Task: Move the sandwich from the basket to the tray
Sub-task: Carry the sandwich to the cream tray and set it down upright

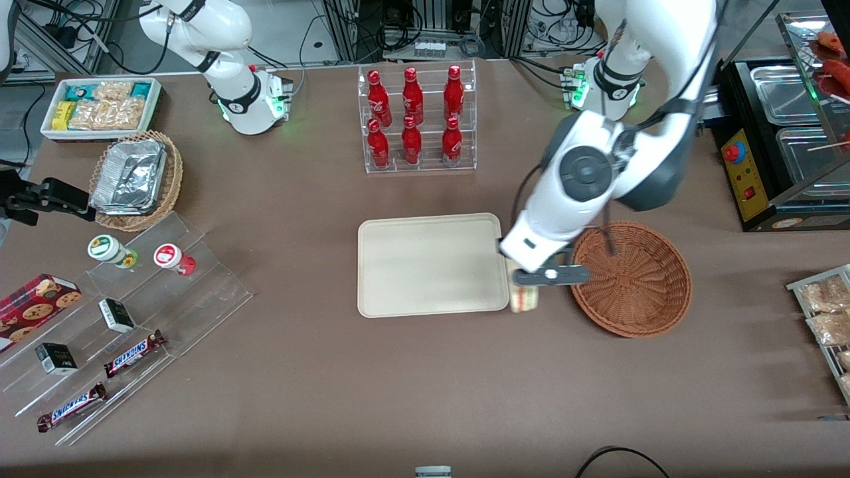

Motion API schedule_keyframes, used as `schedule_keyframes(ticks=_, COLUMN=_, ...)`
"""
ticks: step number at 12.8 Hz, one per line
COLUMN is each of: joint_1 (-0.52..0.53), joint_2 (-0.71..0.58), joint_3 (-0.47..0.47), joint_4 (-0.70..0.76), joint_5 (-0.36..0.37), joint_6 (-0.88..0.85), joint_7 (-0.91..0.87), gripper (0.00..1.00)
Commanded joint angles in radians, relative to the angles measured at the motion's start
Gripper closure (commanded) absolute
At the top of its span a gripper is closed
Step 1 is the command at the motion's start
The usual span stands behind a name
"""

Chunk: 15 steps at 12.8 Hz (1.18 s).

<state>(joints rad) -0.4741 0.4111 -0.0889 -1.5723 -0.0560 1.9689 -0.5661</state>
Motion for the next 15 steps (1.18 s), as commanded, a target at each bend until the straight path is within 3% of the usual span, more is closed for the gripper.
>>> schedule_keyframes(ticks=1, joint_1=-0.067, joint_2=0.116, joint_3=0.014, joint_4=0.121, joint_5=-0.019, joint_6=-0.021, joint_7=-0.07, gripper=1.0)
schedule_keyframes(ticks=7, joint_1=-0.201, joint_2=0.236, joint_3=0.014, joint_4=0.123, joint_5=-0.019, joint_6=0.137, joint_7=-0.138, gripper=1.0)
schedule_keyframes(ticks=15, joint_1=-0.253, joint_2=0.316, joint_3=0.014, joint_4=0.117, joint_5=-0.016, joint_6=0.199, joint_7=-0.152, gripper=1.0)
